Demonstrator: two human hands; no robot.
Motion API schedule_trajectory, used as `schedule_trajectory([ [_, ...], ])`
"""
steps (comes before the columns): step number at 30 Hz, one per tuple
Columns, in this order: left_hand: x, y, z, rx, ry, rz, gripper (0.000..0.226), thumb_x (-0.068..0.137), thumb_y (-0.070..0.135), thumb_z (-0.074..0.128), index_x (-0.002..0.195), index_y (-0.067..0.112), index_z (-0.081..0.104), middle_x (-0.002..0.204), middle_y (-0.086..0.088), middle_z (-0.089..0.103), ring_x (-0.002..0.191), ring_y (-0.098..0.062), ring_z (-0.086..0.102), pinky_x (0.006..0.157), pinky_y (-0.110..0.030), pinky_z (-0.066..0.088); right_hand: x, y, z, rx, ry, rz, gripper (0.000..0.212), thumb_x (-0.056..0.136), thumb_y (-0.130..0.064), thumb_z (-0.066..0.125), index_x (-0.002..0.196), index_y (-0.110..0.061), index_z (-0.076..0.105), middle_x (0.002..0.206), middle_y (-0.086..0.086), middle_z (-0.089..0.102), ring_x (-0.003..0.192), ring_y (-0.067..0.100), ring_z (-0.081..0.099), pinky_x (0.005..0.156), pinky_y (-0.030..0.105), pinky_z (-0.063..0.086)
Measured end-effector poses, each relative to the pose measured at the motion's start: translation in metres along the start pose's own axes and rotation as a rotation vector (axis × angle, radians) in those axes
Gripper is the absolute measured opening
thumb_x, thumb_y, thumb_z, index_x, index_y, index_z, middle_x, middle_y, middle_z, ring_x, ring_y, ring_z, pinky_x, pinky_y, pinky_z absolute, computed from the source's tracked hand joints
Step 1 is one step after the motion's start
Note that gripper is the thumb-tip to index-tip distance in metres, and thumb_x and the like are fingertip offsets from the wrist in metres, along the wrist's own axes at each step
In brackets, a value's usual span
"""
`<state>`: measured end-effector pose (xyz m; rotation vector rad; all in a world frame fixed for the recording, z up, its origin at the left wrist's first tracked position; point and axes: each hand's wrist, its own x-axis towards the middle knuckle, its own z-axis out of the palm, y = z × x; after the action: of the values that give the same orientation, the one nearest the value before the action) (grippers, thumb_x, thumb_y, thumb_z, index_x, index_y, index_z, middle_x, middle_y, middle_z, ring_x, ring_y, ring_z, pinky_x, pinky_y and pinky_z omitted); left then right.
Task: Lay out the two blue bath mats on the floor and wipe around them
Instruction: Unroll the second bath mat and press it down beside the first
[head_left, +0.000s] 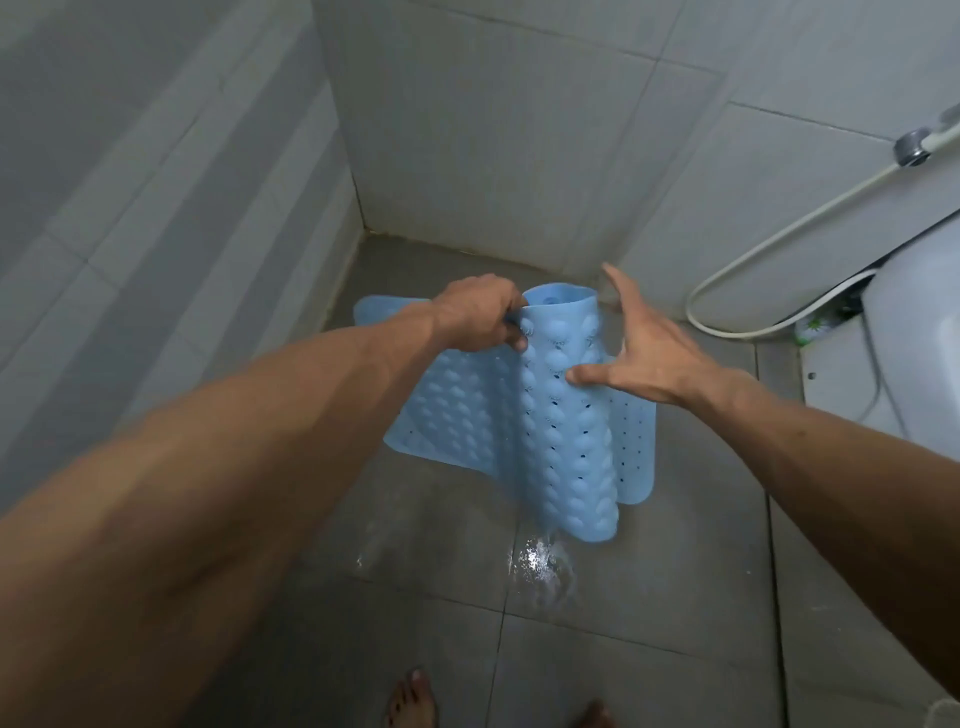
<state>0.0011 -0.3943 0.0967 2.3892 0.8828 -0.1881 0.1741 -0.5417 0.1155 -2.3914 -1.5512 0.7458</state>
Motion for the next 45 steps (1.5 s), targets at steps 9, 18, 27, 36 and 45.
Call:
schedule_trajectory([
  [9, -0.005, 0.026, -0.024, 0.393, -0.037, 0.115, 0.019, 0.081, 0.033, 0.074, 0.092, 0.018, 0.072, 0.081, 0.0, 0.063, 0.087, -0.028, 0.064, 0.066, -0.03, 0.039, 0.007, 0.014, 0.016, -0.65, -0.315, -0.102, 0.072, 0.075, -0.046, 0.083, 0.138, -0.03, 0.052, 0.165, 0.004, 0.008, 0.15, 0.028, 0.017, 0.117, 0.05, 0.031],
  [18, -0.008, 0.071, -0.068, 0.498, -0.317, 0.162, 0.024, 0.082, 0.025, 0.075, 0.07, 0.021, 0.055, 0.06, 0.008, 0.056, 0.068, -0.023, 0.058, 0.066, -0.032, 0.048, 0.044, -0.014, 0.005, -0.138, -0.195, -0.246, 0.111, 0.067, -0.02, 0.085, 0.145, -0.053, 0.012, 0.162, -0.01, 0.003, 0.133, 0.035, 0.047, 0.096, 0.045, 0.053],
  [27, -0.041, 0.086, -0.069, 0.664, -0.458, 0.059, 0.022, 0.087, 0.022, 0.071, 0.107, 0.016, 0.067, 0.066, 0.01, 0.057, 0.076, -0.017, 0.058, 0.076, -0.028, 0.045, 0.035, -0.012, 0.005, -0.437, -0.428, -0.517, 0.134, 0.054, -0.051, 0.091, 0.156, -0.044, 0.005, 0.163, -0.015, -0.009, 0.151, 0.025, 0.016, 0.117, 0.053, 0.033],
  [36, -0.064, 0.067, -0.039, 0.704, -0.475, -0.066, 0.028, 0.086, 0.035, 0.069, 0.115, 0.033, 0.067, 0.092, 0.006, 0.073, 0.089, -0.016, 0.066, 0.081, -0.031, 0.05, 0.001, 0.043, 0.03, -0.349, -0.667, -0.321, 0.061, 0.059, -0.046, 0.091, 0.112, -0.036, 0.064, 0.11, -0.011, 0.07, 0.105, 0.017, 0.064, 0.098, 0.042, 0.052],
  [45, -0.092, -0.007, 0.007, 0.619, -0.323, -0.243, 0.03, 0.092, 0.034, 0.062, 0.118, 0.02, 0.065, 0.112, -0.003, 0.068, 0.104, -0.023, 0.062, 0.085, -0.031, 0.043, -0.027, 0.15, 0.07, -0.117, -0.477, -0.172, 0.006, 0.097, -0.042, 0.057, 0.1, -0.047, 0.06, 0.103, -0.014, 0.065, 0.105, 0.02, 0.063, 0.094, 0.038, 0.048],
])
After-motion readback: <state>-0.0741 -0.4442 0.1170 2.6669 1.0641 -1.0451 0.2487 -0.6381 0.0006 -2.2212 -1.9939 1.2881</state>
